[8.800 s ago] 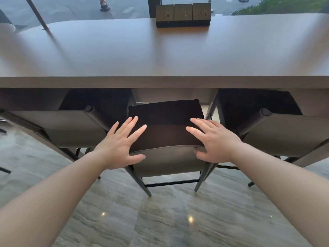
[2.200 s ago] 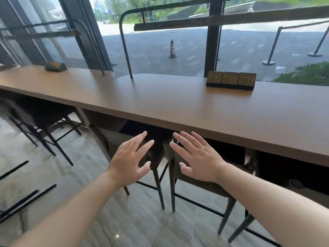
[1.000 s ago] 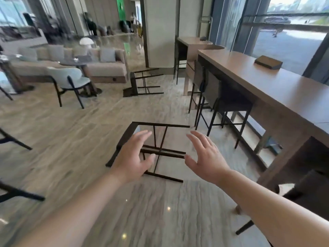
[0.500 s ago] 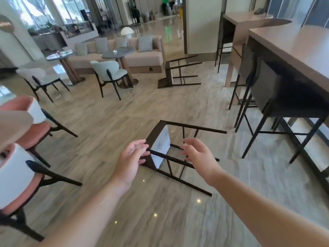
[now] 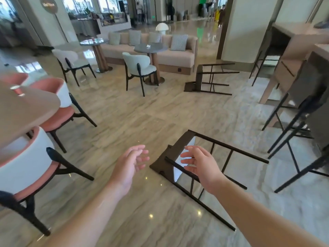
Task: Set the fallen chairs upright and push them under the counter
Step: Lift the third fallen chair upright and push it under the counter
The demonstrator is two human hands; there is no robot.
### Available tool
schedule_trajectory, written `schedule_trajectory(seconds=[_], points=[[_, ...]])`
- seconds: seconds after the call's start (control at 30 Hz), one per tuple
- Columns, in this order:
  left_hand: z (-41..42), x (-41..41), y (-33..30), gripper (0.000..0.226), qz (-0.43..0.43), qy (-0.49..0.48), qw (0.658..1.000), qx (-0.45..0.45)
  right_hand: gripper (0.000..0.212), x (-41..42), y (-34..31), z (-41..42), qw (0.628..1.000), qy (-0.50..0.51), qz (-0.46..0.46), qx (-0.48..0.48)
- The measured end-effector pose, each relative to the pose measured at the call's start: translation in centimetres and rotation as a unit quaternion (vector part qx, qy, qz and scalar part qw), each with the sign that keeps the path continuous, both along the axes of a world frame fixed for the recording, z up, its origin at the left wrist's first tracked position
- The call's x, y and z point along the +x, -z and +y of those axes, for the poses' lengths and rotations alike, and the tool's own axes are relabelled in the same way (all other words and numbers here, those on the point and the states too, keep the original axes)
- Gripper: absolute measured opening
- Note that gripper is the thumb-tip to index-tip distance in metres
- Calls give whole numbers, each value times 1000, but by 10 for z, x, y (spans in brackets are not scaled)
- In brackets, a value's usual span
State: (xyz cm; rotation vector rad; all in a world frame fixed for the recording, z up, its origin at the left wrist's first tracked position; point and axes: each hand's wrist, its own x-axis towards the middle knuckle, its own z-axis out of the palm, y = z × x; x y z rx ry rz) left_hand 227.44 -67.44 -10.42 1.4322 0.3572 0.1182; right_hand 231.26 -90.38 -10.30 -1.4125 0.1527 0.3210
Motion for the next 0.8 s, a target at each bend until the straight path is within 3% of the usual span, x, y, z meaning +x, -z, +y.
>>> schedule_trajectory(seconds=[0.37, 0.7, 0.8], points=[[228, 150, -27, 23, -13, 23, 997, -76, 19, 130, -25, 230, 1000, 16, 16, -2], [291, 264, -7, 22, 12, 45, 995, -93, 30, 242, 2, 306, 999, 19, 34, 8], [298, 309, 1, 21, 33, 51, 994, -93, 22, 290, 15, 315, 998, 33, 54, 24]])
